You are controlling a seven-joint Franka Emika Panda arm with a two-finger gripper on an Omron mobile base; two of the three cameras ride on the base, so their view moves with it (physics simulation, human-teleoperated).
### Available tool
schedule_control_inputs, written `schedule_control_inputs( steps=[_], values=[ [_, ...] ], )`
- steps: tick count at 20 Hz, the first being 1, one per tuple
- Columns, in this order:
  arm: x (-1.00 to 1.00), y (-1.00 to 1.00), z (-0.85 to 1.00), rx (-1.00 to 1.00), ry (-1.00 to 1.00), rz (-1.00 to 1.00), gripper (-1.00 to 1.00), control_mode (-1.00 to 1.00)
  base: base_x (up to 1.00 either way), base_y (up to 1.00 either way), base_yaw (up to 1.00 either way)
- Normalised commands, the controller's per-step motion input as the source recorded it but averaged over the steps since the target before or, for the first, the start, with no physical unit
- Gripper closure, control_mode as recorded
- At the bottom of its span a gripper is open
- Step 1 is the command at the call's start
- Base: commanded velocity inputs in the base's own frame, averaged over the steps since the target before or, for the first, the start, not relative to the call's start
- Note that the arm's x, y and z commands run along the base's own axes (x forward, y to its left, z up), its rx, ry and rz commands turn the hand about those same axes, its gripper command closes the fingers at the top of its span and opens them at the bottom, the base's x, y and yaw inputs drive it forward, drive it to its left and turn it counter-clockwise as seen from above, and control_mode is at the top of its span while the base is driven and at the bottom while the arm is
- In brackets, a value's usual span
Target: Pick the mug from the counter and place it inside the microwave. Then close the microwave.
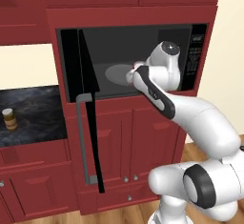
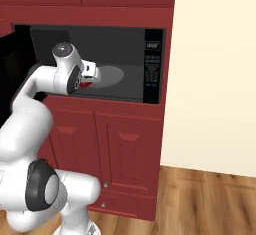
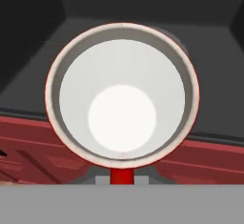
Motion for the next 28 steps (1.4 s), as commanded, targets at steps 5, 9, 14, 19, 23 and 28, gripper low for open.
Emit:
schedule_control_inputs(
  steps=[5,9,14,19,23,28],
  values=[
    [0.70,0.00,0.00,-0.04,0.04,-0.01,1.00,-1.00,0.00,0.00,0.00],
    [0.45,0.00,-0.01,-0.01,0.02,0.00,1.00,-1.00,0.00,0.00,0.00],
    [0.19,0.00,-0.24,0.00,0.00,0.00,1.00,-1.00,0.00,0.00,0.00],
    [0.39,0.00,-0.30,-0.01,0.00,0.00,1.00,-1.00,0.00,0.00,0.00],
    [0.39,0.00,-0.15,0.00,0.00,0.00,1.00,-1.00,0.00,0.00,0.00],
    [0.23,0.00,-0.16,0.00,0.04,0.00,1.00,-1.00,0.00,0.00,0.00]
  ],
)
